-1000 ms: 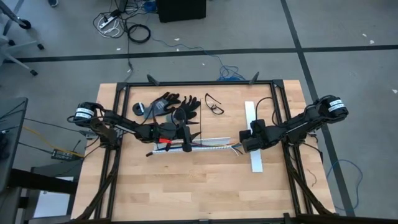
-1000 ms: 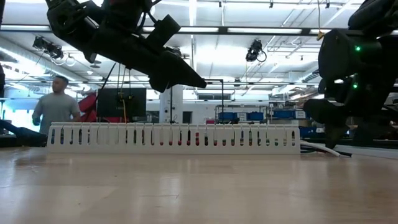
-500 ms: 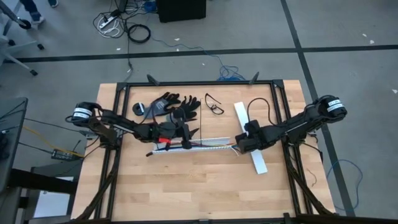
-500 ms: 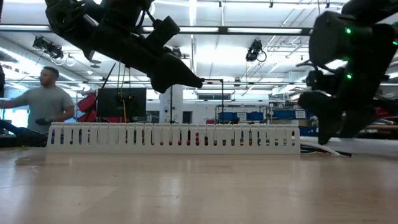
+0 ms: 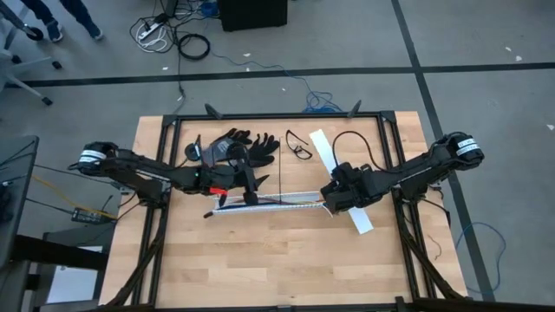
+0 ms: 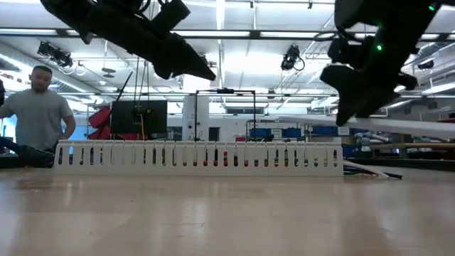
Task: Ziptie cables
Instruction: Close the white cable duct
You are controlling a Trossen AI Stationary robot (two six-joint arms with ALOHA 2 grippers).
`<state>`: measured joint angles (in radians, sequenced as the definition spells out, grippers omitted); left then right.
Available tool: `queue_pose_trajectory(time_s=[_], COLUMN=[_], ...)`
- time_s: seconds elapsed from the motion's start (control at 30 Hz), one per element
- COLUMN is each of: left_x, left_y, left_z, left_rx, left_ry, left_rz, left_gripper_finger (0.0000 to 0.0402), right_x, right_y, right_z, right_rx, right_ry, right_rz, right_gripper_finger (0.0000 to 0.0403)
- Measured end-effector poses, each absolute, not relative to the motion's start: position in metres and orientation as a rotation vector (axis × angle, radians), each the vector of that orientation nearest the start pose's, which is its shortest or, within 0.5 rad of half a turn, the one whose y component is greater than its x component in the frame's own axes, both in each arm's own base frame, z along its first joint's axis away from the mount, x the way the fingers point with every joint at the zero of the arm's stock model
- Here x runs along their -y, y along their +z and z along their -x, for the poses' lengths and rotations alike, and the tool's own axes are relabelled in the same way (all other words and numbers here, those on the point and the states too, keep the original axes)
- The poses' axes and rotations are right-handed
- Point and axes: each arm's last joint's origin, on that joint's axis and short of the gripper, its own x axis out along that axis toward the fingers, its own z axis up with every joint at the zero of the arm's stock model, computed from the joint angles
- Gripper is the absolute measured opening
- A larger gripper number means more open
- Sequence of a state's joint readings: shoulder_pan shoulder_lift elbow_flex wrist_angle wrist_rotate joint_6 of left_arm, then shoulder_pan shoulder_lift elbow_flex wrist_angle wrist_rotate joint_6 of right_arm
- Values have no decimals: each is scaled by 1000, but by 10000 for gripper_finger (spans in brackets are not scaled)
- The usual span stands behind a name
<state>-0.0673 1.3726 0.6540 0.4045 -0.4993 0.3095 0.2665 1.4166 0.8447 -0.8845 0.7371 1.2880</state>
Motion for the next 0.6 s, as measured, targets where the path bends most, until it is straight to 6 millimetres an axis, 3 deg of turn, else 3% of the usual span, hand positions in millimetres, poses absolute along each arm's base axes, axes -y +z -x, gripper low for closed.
queue_pose_trajectory(time_s=[0.37,0.6], left_x=[10,13], left_y=[242,254], left_z=[-250,-240], left_rx=[-390,-350], left_ry=[322,288], left_rz=[-302,-281], left_gripper_finger=[202,202], right_x=[-45,-42], right_y=[233,246], right_z=[-248,-268], right_rx=[-853,-929], right_ry=[-850,-519], right_rz=[-160,-110], right_gripper_finger=[229,229])
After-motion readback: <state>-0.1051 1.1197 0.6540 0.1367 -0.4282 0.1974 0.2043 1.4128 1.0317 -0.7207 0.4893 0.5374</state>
